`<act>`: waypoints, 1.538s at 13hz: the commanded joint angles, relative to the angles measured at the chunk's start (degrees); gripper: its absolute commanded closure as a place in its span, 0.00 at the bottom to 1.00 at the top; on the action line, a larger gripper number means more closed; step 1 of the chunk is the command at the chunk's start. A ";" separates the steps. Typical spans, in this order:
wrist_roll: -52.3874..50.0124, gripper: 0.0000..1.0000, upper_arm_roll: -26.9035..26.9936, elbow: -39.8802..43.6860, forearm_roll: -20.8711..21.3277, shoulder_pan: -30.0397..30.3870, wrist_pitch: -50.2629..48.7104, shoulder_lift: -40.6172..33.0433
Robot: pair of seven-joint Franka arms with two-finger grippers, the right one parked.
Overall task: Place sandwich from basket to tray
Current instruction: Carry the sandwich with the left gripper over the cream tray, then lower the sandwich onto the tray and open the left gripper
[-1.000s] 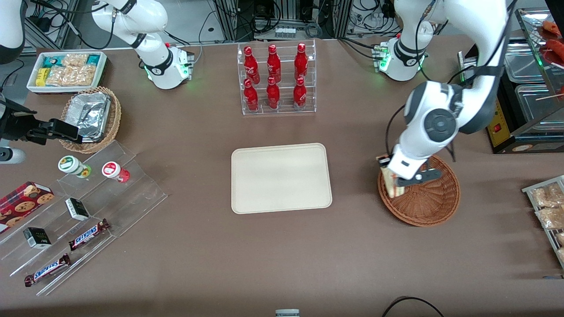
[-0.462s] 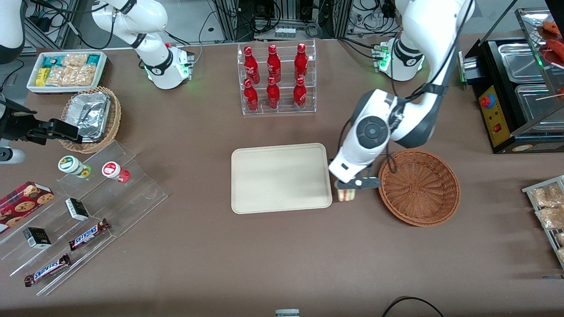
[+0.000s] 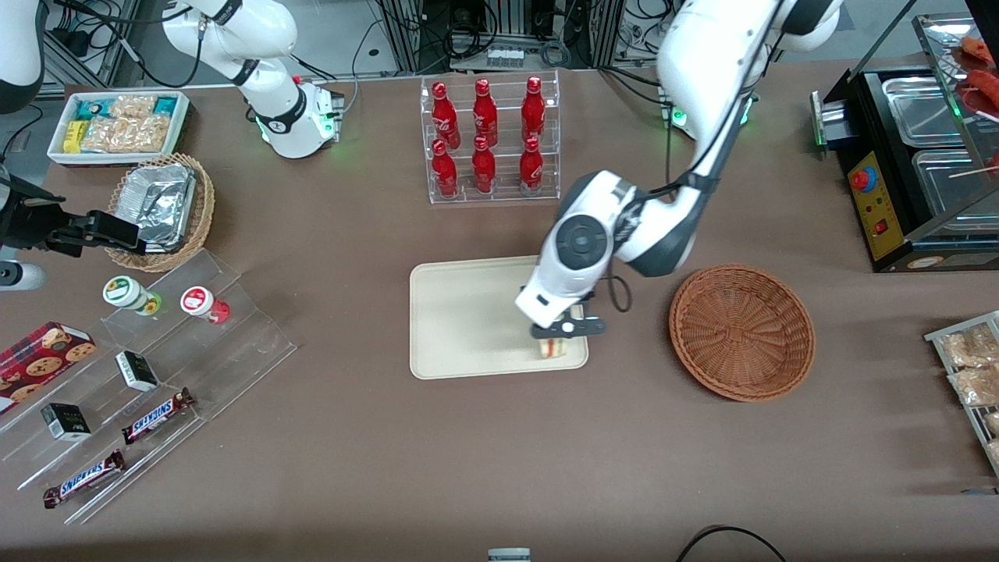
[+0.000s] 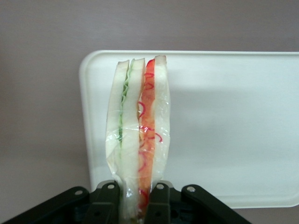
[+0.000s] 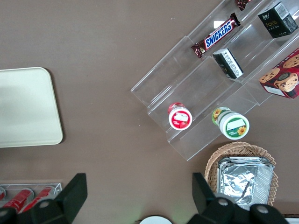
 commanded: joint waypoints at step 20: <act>-10.99 1.00 0.74 8.10 3.42 -6.61 2.79 10.20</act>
